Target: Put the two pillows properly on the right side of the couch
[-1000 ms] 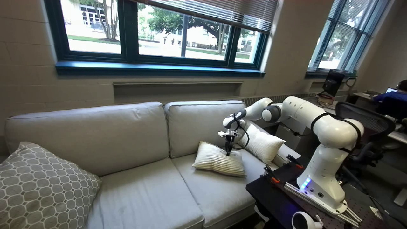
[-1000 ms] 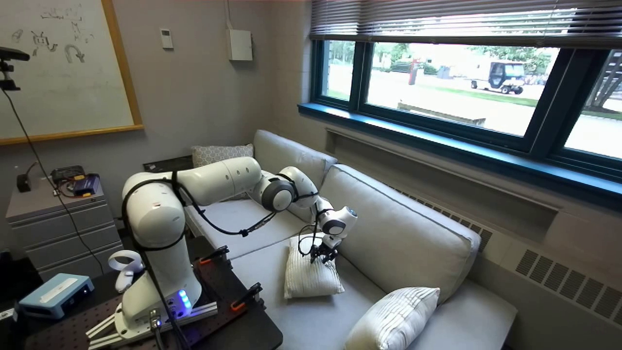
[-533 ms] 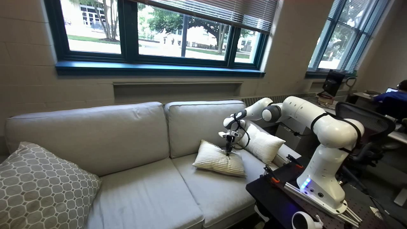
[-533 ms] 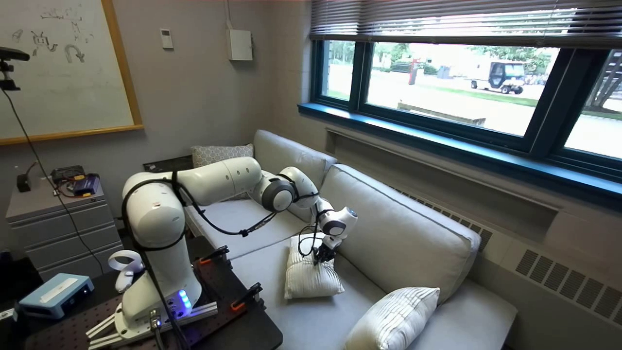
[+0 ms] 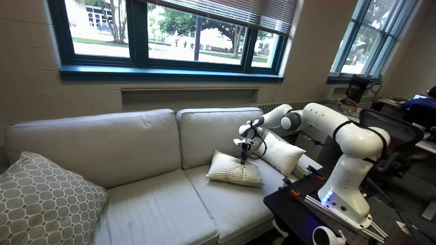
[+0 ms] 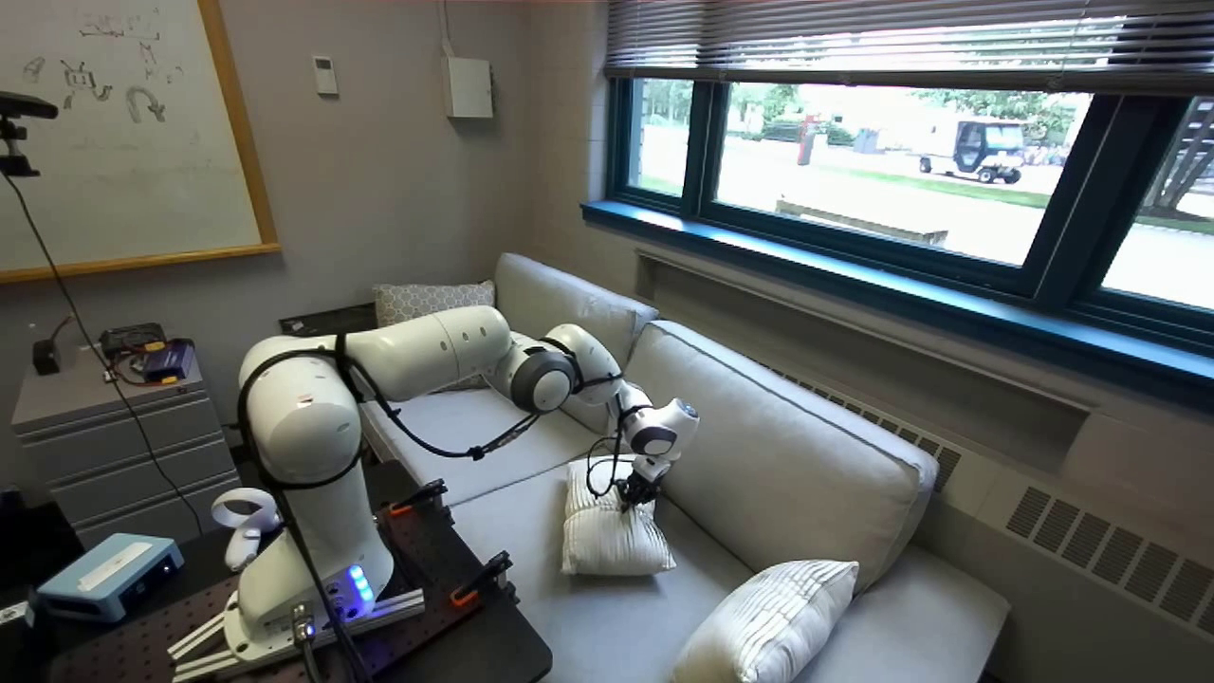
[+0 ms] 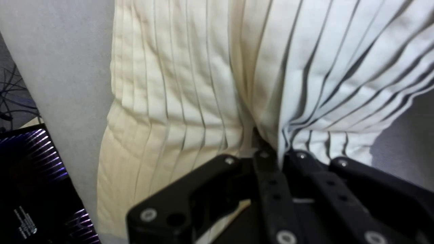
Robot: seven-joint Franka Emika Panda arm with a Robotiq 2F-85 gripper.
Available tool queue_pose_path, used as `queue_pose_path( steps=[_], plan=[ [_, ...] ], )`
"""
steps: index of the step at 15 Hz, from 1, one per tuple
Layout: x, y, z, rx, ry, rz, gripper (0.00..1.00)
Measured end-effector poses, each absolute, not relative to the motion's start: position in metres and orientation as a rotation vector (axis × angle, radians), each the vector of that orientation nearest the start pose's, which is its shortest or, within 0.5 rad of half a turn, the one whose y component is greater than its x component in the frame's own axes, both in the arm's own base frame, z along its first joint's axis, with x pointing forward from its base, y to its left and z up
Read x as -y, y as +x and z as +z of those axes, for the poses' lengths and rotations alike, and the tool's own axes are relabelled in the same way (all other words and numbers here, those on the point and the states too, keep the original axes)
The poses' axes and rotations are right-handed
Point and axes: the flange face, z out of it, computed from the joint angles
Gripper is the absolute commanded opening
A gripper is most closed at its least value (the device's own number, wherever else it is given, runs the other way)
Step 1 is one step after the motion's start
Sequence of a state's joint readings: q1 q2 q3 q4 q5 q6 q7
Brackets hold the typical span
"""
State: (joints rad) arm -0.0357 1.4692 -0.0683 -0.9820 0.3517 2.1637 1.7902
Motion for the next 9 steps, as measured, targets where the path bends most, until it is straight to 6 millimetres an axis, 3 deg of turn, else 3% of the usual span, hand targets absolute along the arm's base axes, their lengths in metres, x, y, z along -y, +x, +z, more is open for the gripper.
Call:
queue_pose_path(
  steps=[4,9],
  plan=[
    [0.054,0.715,-0.059,-2.688,-1.548,0.348,0.04],
    [0.088,0.748,-0.02,-2.581,-1.407,0.03,0.04]
  ],
)
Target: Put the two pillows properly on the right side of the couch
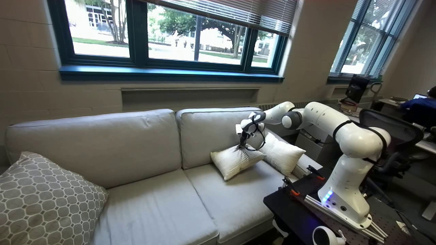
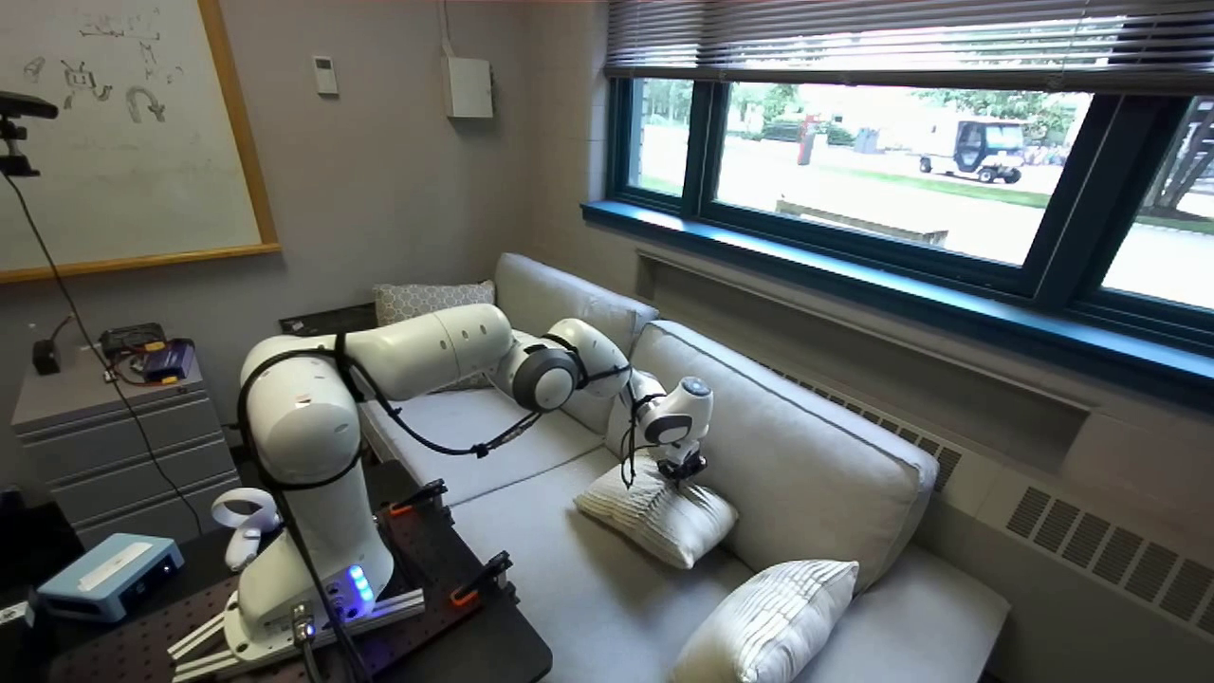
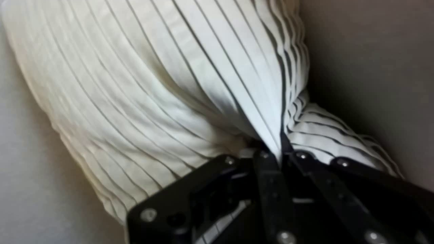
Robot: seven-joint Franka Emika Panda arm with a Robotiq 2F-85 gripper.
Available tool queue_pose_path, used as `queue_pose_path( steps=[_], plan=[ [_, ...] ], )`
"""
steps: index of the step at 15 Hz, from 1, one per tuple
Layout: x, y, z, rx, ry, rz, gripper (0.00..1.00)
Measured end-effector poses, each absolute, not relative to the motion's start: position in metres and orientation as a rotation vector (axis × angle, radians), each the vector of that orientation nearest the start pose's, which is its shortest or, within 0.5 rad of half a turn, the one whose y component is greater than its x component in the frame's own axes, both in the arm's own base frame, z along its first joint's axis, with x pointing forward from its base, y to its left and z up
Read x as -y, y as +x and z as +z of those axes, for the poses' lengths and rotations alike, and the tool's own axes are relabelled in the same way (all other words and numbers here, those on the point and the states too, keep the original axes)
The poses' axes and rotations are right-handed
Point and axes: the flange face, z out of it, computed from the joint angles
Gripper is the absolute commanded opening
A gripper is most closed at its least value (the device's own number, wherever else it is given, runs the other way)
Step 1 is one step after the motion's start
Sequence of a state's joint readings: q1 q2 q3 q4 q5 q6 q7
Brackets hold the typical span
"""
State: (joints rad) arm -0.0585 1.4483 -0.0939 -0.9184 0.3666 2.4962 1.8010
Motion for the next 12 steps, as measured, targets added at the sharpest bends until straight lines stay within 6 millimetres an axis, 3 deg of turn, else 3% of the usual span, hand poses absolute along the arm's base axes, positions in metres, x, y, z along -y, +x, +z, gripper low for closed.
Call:
queue_pose_path(
  steps=[3,6,12],
  plan=[
    [0.101,0.752,-0.003,-2.531,-1.31,-0.116,0.04],
    [0.105,0.742,0.009,-2.495,-1.2,-0.237,0.03],
    [0.095,0.691,0.02,-2.47,-0.818,-0.387,0.02]
  ],
)
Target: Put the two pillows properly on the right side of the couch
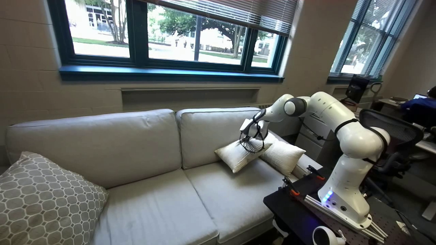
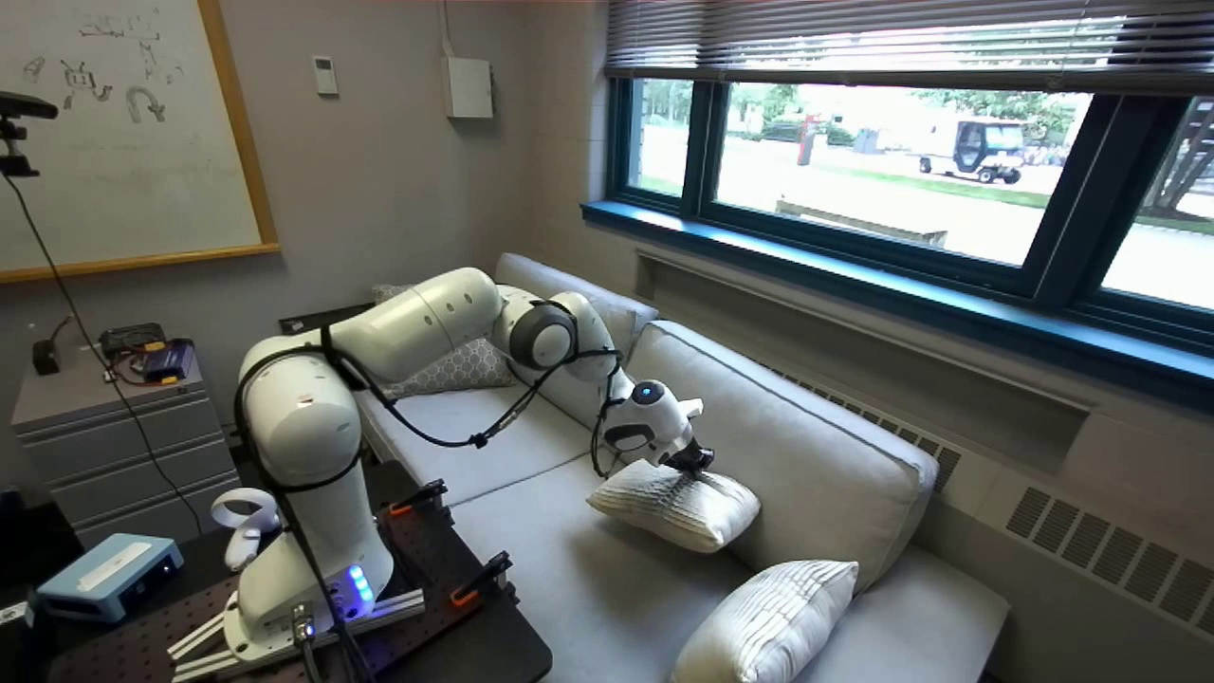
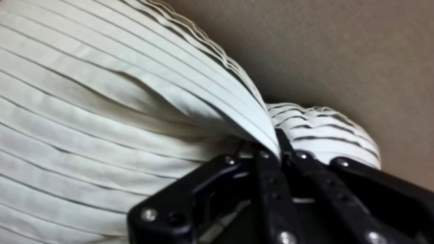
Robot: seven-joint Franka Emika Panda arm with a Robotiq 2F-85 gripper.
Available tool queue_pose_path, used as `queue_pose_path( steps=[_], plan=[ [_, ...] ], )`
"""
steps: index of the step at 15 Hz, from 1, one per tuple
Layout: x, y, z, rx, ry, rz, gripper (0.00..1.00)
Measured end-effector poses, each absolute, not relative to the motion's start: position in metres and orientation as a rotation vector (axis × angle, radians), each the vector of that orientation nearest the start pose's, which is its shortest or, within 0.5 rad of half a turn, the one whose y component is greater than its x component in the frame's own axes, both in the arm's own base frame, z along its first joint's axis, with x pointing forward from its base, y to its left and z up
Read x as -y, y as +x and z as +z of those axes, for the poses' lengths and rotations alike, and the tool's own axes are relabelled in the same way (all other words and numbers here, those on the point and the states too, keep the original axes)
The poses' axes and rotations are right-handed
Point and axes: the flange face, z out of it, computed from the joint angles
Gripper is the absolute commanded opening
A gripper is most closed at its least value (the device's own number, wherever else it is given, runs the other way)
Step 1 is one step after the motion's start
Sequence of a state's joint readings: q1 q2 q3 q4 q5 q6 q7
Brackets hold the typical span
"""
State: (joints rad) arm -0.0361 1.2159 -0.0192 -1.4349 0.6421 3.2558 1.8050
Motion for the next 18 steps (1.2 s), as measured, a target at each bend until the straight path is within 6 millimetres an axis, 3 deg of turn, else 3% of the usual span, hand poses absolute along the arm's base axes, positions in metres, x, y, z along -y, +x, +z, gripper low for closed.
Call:
queue_pose_path(
  steps=[4,8,13,18],
  plan=[
    [0.071,0.646,0.024,-2.467,-0.618,-0.423,0.02],
    [0.076,0.656,0.058,-2.471,-0.47,-0.398,0.02],
    [0.102,0.669,0.107,-2.427,-0.217,-0.466,0.02],
    [0.106,0.672,0.115,-2.404,-0.037,-0.418,0.03]
  ],
)
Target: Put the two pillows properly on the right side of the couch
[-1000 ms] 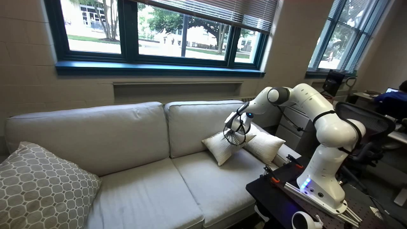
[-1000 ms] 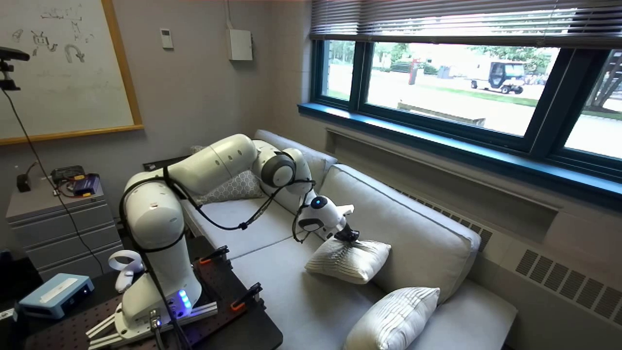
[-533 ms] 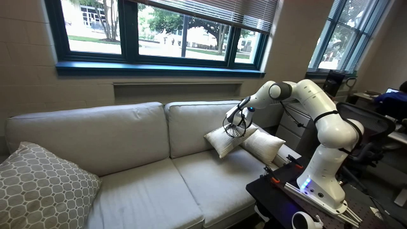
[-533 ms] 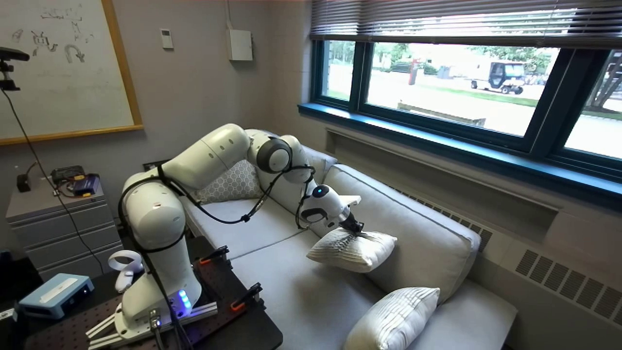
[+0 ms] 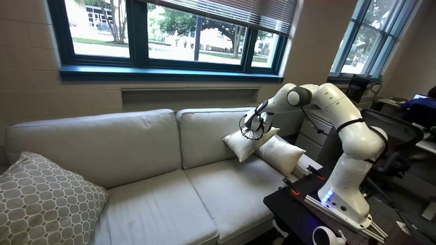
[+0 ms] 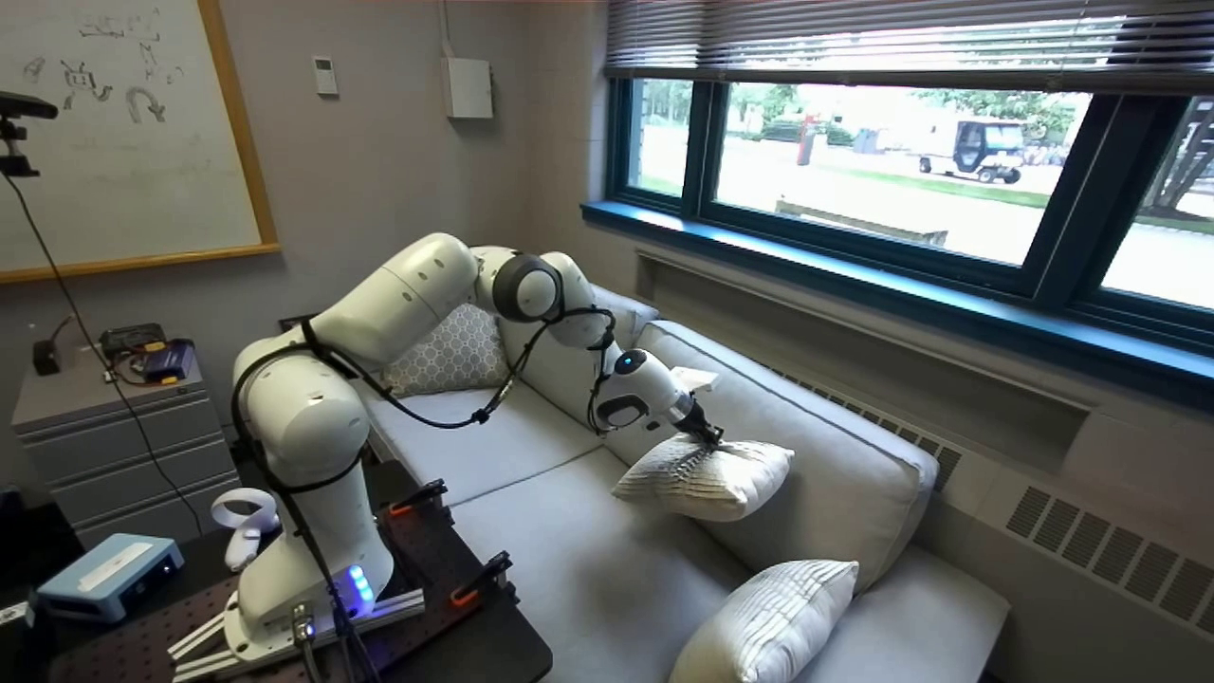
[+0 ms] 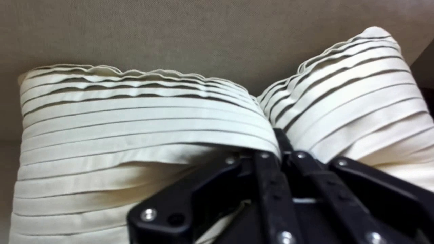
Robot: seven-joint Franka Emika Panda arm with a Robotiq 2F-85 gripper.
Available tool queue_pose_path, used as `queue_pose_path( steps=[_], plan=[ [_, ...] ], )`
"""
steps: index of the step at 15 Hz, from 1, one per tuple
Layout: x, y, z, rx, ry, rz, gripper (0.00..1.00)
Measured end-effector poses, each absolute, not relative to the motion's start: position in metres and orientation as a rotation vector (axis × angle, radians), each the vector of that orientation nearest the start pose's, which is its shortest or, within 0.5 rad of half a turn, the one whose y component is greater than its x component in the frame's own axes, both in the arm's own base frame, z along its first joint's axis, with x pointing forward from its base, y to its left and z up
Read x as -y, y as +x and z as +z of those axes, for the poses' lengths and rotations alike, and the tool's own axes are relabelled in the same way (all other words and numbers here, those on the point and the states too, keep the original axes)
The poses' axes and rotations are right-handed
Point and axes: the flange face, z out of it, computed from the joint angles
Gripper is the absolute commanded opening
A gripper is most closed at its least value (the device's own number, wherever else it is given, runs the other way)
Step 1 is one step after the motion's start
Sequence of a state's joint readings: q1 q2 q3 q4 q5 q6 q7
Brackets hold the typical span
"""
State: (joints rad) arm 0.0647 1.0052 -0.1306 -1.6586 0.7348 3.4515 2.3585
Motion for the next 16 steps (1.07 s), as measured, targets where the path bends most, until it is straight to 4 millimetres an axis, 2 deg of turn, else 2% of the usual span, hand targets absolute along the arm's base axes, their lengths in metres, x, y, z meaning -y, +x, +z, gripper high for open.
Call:
queue_pose_path(
  steps=[3,9,12,16],
  plan=[
    [0.107,0.681,0.114,-2.384,0.039,-0.337,0.03],
    [0.14,0.693,0.087,-2.355,0.197,-0.16,0.03],
    [0.153,0.7,0.072,-2.321,0.102,-0.045,0.02],
    [0.171,0.685,0.058,-2.255,-0.144,0.028,0.02]
  ],
)
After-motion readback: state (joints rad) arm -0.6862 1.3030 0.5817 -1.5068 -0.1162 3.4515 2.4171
